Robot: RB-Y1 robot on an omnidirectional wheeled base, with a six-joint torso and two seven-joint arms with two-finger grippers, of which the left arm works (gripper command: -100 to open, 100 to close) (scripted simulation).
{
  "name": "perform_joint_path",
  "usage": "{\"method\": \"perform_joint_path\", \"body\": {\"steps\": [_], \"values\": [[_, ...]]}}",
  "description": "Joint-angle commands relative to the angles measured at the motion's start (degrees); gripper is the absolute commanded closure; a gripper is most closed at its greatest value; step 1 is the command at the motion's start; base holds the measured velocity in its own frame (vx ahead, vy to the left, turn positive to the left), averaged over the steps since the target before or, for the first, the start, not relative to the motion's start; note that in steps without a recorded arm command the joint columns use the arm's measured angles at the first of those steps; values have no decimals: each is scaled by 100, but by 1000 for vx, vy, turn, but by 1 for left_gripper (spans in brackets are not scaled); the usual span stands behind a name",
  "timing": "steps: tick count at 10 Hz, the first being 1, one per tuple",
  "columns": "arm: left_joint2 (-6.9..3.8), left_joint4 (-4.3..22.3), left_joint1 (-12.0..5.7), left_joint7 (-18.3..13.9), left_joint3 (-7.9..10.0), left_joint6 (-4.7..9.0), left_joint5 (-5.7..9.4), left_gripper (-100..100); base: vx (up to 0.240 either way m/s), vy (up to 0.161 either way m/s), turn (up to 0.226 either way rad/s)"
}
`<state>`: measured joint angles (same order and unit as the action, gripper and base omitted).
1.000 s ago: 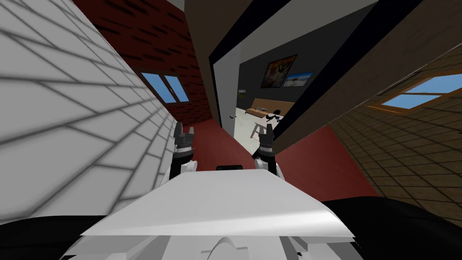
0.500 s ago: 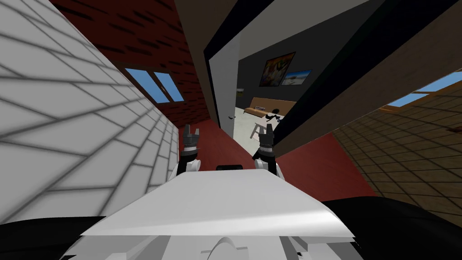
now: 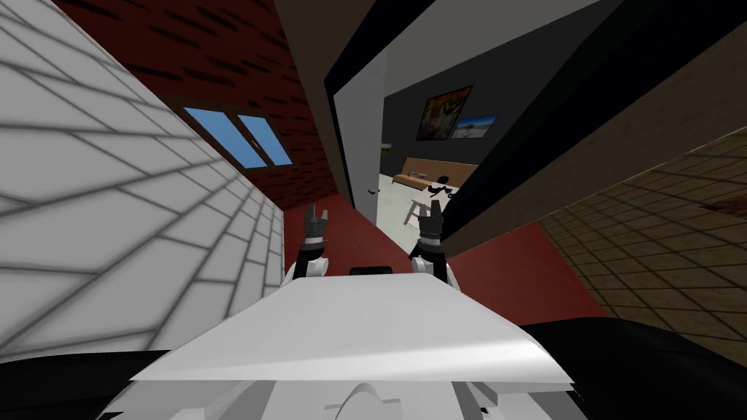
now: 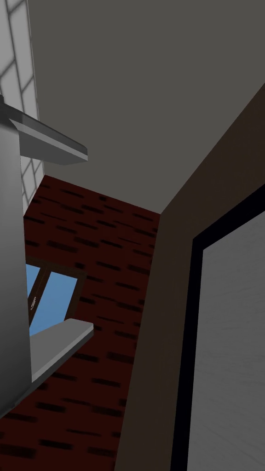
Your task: Push the door open
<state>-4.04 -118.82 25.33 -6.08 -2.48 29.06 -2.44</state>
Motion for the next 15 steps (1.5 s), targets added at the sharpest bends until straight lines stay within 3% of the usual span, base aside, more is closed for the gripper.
{"method": "perform_joint_path", "body": {"steps": [1, 4, 15], "values": [[-17, 179, -90, 25, -58, 36, 36, -100, 87, 38, -43], [-53, 454, -203, 65, -171, 89, 103, -100, 100, 44, -62], [-175, 1880, -787, 273, -756, 368, 451, -100, 117, 49, -77]]}}
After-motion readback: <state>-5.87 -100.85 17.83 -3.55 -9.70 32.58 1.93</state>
